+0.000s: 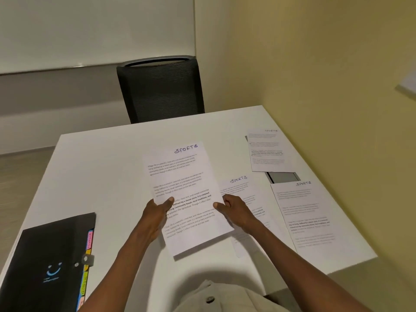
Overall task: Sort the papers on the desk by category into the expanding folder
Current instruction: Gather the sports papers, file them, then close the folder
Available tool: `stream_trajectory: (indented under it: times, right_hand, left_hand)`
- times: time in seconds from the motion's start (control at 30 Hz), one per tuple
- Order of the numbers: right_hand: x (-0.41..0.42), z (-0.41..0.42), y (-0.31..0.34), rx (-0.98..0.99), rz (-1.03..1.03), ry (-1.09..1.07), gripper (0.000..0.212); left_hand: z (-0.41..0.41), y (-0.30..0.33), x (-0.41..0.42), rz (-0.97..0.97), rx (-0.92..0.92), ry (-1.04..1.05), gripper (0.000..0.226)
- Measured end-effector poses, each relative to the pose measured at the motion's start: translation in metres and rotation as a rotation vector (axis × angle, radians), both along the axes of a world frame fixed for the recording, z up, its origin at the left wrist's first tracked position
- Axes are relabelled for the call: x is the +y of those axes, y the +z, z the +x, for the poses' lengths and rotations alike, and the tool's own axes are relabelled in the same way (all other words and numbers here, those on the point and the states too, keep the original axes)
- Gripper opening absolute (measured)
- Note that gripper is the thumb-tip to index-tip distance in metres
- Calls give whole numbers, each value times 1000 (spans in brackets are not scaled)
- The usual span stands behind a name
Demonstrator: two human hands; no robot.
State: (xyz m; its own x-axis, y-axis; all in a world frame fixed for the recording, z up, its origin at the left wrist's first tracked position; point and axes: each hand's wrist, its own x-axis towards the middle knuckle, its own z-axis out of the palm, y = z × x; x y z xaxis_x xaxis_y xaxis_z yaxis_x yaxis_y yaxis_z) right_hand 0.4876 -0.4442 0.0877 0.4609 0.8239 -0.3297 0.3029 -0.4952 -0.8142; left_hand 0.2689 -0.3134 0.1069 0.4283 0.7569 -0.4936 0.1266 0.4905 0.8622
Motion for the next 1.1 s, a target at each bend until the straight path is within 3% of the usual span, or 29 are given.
stream_trajectory:
  times: [0.07,0.13,0.2,0.27,0.5,0.6,0.73,0.83,1.0,1.1]
  right_hand:
    - [-15,21,-12,-189,-49,-26,33]
    - [-38,46,-48,-234,-215,28,31]
    - [-63,73,-84,-405,-288,-82,31]
    - [-87,75,-80,-442,-420,-137,33]
    - [-87,78,-86,-581,-489,-185,82]
    - [-83,83,-91,-638,-547,-176,89]
    - [-69,91,-93,-556,-624,-160,92]
    - [-63,99,-95,-465,-651,-167,83]
    - [-69,117,-94,-211,-382,-170,22]
    - [-72,123,-84,-190,-233,-178,20]
  left_hand:
    - [8,1,-9,-10,7,51,22]
    - [11,2,-15,-35,0,111,25]
    - [12,1,-21,-37,14,162,32]
    - [13,-1,-31,-21,41,209,32]
    - [16,3,-62,193,218,344,21]
    - [16,6,-66,254,269,357,19]
    - [17,6,-73,294,306,363,21]
    - [16,4,-80,287,337,383,23]
    - [19,8,-89,302,417,420,18]
    - [17,10,-90,320,460,447,24]
